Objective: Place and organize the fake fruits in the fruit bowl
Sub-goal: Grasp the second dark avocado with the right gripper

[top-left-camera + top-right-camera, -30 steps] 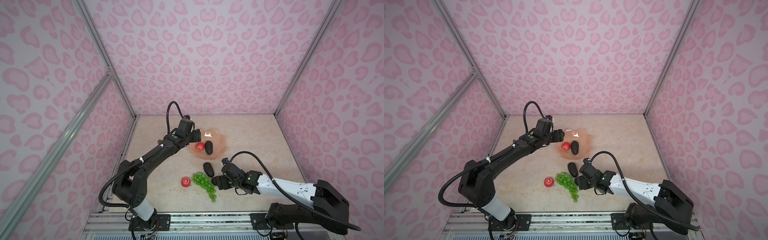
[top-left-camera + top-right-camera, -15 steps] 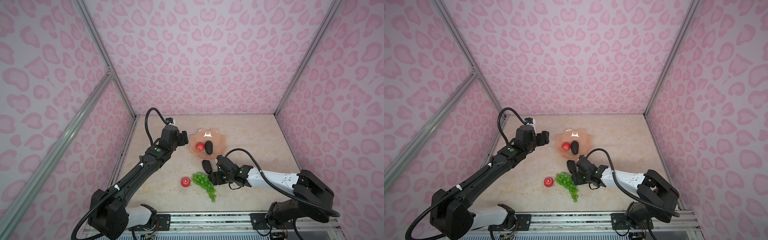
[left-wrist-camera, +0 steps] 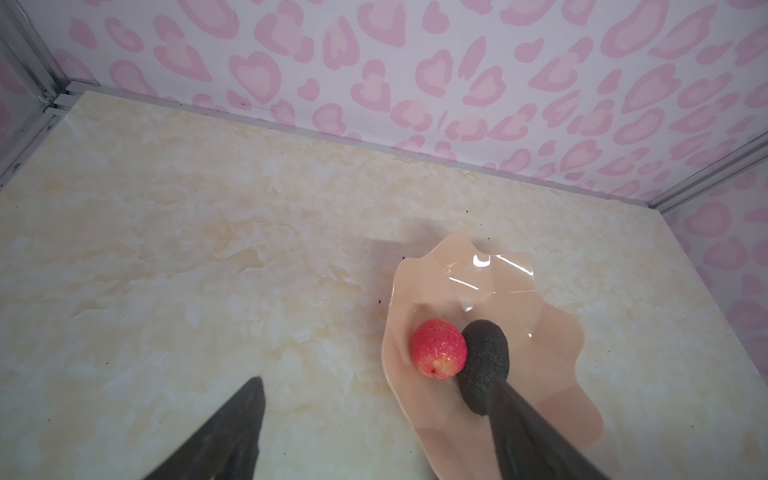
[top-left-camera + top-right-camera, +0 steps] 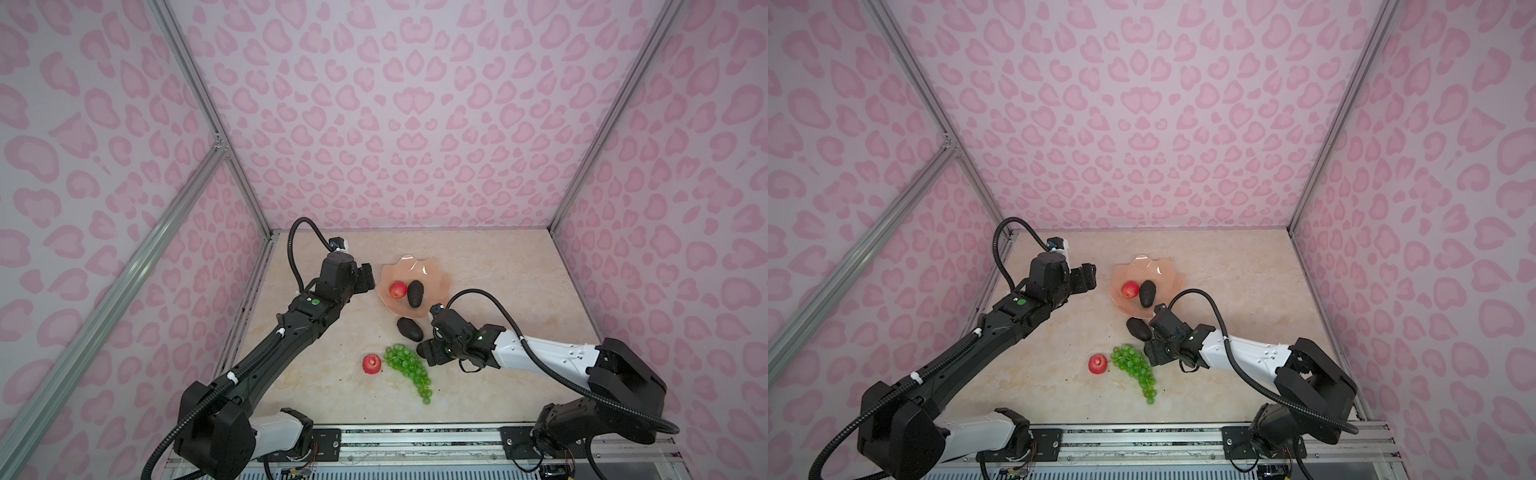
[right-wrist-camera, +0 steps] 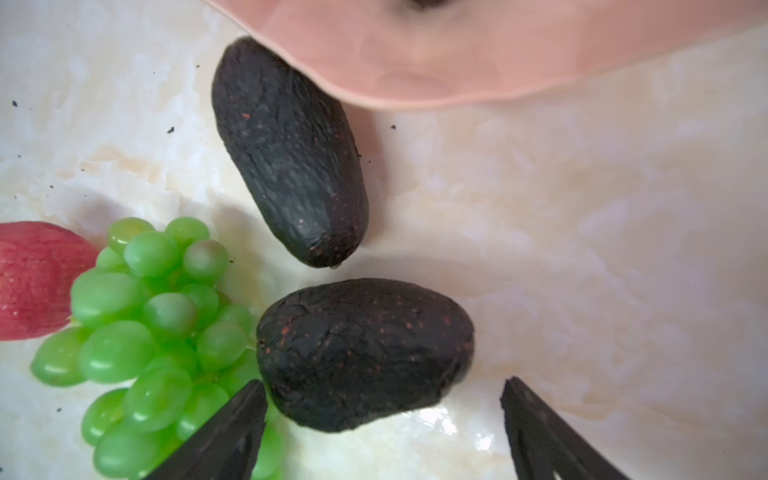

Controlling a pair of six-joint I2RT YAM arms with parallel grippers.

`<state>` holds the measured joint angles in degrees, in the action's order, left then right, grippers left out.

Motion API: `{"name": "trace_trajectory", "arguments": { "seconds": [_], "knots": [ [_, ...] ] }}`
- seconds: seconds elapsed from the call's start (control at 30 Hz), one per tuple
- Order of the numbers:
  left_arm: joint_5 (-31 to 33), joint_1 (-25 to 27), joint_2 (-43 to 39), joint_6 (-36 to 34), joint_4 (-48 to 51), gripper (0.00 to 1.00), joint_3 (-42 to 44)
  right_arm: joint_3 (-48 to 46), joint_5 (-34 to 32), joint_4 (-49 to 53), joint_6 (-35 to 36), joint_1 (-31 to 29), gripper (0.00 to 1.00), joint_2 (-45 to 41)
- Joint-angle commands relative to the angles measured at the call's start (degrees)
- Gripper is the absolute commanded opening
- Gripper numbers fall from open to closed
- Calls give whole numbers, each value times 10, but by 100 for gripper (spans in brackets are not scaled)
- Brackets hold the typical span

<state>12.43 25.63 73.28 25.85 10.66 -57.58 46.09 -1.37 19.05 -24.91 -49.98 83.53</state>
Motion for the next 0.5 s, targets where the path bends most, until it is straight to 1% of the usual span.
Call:
{"name": "trace_trajectory", "arguments": {
  "seconds": [0.0,0.1,0.2,0.3,0.47],
  "knots": [
    [6,-2,-2,0,-6,85,4,16,-20,46,126,0,92,0],
    [3,-2,1,2,-5,85,5,33,8,55,176,1,93,21],
    [3,-2,-1,2,-2,85,5,40,51,55,229,1,92,43],
    [6,-3,-7,-1,0,85,8,52,100,52,250,3,91,62],
    [8,-4,-14,-1,1,86,15,71,93,48,280,1,88,93]
  ]
}}
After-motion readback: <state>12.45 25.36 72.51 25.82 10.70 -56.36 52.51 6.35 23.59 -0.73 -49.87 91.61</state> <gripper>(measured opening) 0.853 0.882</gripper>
